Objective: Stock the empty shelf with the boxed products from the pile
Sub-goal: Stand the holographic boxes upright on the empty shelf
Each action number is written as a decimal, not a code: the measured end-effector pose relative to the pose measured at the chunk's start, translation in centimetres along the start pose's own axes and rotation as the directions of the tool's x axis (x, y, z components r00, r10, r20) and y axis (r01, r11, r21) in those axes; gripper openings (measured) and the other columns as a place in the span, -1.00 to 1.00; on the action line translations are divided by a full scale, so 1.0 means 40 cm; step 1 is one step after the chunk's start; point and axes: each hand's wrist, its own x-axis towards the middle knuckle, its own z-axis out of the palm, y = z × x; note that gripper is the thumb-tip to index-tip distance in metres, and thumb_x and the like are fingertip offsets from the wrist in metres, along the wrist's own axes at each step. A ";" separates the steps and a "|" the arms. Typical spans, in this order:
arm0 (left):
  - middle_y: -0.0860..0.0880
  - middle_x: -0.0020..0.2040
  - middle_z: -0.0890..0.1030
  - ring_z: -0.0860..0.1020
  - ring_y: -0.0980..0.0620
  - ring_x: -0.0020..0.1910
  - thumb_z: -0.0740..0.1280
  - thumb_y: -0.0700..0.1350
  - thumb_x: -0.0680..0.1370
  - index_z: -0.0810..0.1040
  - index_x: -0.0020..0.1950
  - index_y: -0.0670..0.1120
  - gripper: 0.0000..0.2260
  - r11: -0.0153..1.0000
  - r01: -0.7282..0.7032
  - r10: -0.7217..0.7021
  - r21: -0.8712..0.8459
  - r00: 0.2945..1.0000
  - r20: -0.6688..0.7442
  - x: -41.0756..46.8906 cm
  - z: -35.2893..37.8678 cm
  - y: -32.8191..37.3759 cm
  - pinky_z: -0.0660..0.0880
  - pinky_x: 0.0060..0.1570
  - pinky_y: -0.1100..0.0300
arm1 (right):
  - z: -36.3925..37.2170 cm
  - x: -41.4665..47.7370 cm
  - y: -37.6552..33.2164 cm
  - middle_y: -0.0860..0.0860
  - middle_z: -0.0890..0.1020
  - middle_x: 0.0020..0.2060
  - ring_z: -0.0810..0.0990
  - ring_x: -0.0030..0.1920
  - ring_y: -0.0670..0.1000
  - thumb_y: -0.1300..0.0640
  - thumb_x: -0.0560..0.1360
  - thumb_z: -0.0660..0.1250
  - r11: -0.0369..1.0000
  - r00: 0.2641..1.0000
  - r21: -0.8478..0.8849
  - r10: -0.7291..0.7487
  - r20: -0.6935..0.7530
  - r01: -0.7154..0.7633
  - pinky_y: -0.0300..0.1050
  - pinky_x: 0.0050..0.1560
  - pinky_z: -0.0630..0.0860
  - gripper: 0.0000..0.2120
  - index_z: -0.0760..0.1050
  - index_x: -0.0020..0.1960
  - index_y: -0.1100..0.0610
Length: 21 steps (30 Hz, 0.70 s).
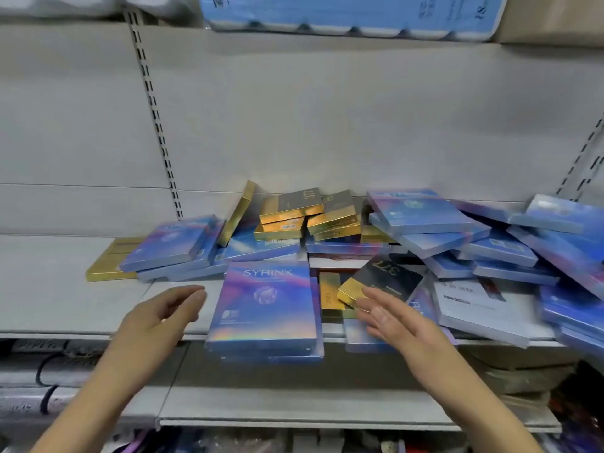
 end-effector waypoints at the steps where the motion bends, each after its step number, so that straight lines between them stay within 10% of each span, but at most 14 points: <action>1: 0.13 -0.05 0.73 0.66 0.23 -0.18 0.33 0.41 0.42 0.65 0.07 0.18 -0.60 1.000 0.006 -0.007 0.013 1.000 0.026 0.010 0.010 0.003 0.59 0.01 -0.01 | 0.005 0.007 0.001 -0.37 0.58 0.25 0.53 0.29 -0.29 -0.59 0.26 0.30 1.000 1.000 -0.018 0.010 0.016 -0.010 -0.07 0.43 0.43 -0.29 0.42 0.35 -0.37; 7: 0.07 -0.12 0.72 0.64 0.13 -0.42 0.23 0.63 0.21 0.50 0.40 0.10 -0.08 0.957 0.107 -0.171 0.270 0.959 0.224 0.061 0.050 0.015 0.50 -0.30 0.18 | 0.066 0.047 0.006 -0.34 0.58 0.23 0.56 0.24 -0.28 -0.60 0.21 0.29 0.995 0.992 -0.037 0.091 0.091 -0.088 -0.15 0.33 0.50 -0.32 0.42 0.27 -0.39; 13: 0.05 -0.18 0.75 0.59 0.10 -0.40 0.41 0.37 0.40 0.62 0.21 0.04 -0.46 0.956 0.178 -0.247 0.235 0.918 0.311 0.080 0.041 0.014 0.39 -0.47 0.30 | 0.101 0.078 -0.006 -0.31 0.57 0.24 0.54 0.21 -0.33 -0.19 0.48 0.34 0.994 0.990 -0.076 0.085 0.116 -0.077 -0.41 0.06 0.52 -0.56 0.44 0.36 -0.25; 19: -0.11 -0.06 0.75 0.71 -0.18 -0.14 0.58 0.22 0.23 0.64 0.14 -0.07 -0.41 0.947 0.314 -0.279 -0.064 0.907 0.314 0.076 0.008 -0.029 0.62 -0.11 -0.07 | 0.116 0.090 0.007 -0.24 0.61 0.20 0.57 0.14 -0.32 -0.01 0.59 0.35 0.979 0.995 -0.194 0.074 0.065 -0.060 -0.29 0.18 0.54 -0.70 0.47 0.27 -0.29; 21: -0.12 -0.12 0.74 0.68 -0.09 -0.32 0.53 0.12 0.27 0.58 0.18 -0.13 -0.43 0.909 0.369 -0.311 -0.194 0.910 0.276 0.068 -0.005 -0.047 0.58 -0.41 0.08 | 0.137 0.081 0.000 -0.27 0.58 0.17 0.56 0.13 -0.29 -0.06 0.60 0.31 0.955 0.996 -0.293 0.070 0.057 -0.050 -0.26 0.19 0.54 -0.75 0.41 0.20 -0.36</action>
